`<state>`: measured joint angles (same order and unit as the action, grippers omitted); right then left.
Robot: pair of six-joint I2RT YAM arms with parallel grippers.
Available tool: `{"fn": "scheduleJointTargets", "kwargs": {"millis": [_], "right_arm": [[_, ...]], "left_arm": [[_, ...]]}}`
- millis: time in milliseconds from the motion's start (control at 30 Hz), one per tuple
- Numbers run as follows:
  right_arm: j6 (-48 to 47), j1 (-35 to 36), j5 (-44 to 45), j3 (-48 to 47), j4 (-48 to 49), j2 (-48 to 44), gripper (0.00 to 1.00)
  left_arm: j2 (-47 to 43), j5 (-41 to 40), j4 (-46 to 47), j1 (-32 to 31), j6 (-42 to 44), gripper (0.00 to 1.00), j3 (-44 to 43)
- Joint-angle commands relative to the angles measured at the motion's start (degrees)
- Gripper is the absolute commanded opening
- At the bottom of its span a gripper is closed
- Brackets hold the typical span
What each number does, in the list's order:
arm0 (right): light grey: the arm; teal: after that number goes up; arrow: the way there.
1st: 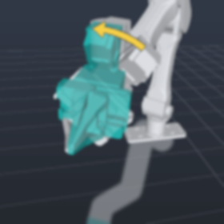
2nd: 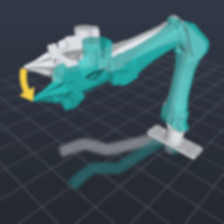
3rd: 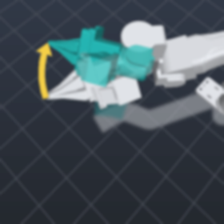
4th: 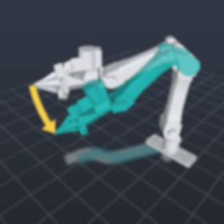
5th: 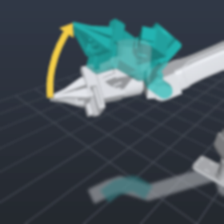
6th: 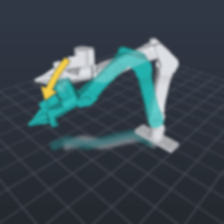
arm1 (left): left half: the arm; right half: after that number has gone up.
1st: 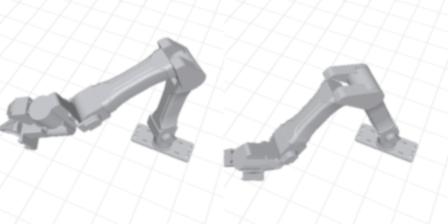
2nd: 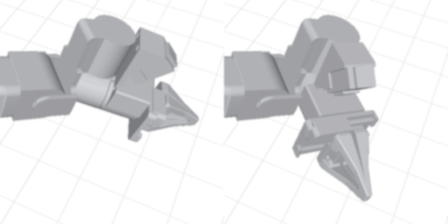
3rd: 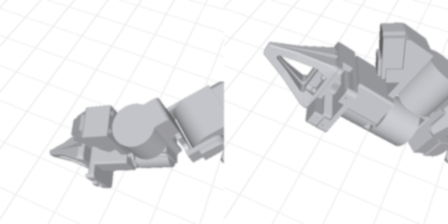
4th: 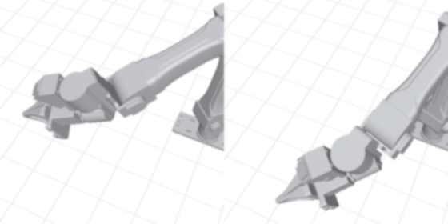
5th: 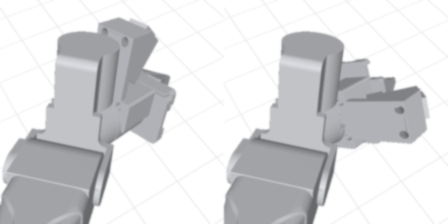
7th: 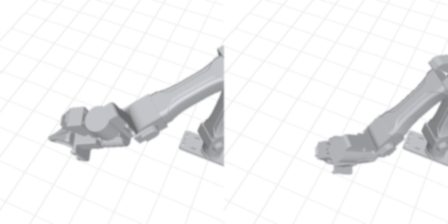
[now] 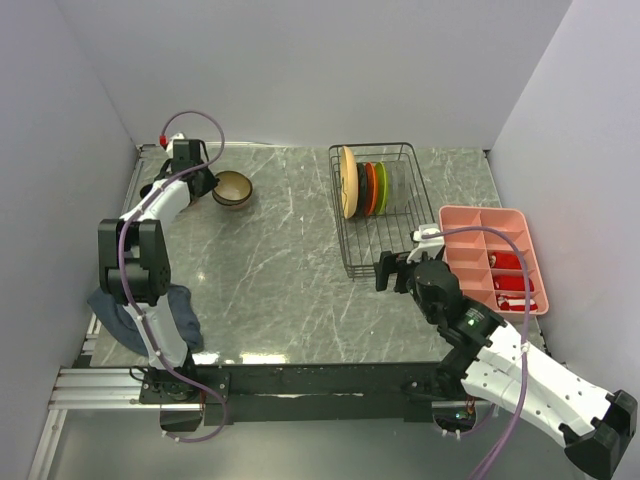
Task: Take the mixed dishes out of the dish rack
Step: Place the bowl at the center of the board.
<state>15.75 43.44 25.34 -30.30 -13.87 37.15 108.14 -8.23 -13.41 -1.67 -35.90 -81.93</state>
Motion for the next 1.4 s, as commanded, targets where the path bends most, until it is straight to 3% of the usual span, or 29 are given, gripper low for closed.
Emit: {"fn": "scheduleJointTargets", "kwargs": {"millis": [0,400,567,667,800,1000,1200,1367], "right_arm": [[1.48,-0.37,0.41,0.86,0.16,-1.46,1.00],[1.57,-0.55,0.41,1.21,0.16,-1.55,1.00],[1.57,-0.46,0.32,1.30,0.16,-1.64,1.00],[1.30,-0.46,0.32,1.04,0.07,-1.81,1.00],[0.34,-0.46,0.50,0.07,-0.11,-1.81,1.00],[-1.33,-0.81,0.67,-2.21,0.68,-0.15,1.00],[0.42,-3.09,2.86,-6.69,2.00,4.07,1.00],[0.77,-7.05,2.34,-13.45,1.57,9.59,1.00]], "left_arm": [[0.76,1.98,0.93,0.70,-1.72,0.16,0.63],[2.60,4.45,0.84,1.50,-2.86,0.04,1.16],[2.61,5.24,0.23,1.50,-2.68,0.05,0.72],[1.99,5.59,-0.56,1.50,-2.42,0.13,0.20],[0.24,5.94,-1.88,1.50,-1.46,0.34,-0.25],[-6.88,7.78,-3.55,1.50,0.65,0.48,2.47],[-18.82,8.67,-3.64,-1.31,4.43,0.62,10.11],[-30.78,6.65,-2.94,-4.83,8.47,0.83,17.84]]}}
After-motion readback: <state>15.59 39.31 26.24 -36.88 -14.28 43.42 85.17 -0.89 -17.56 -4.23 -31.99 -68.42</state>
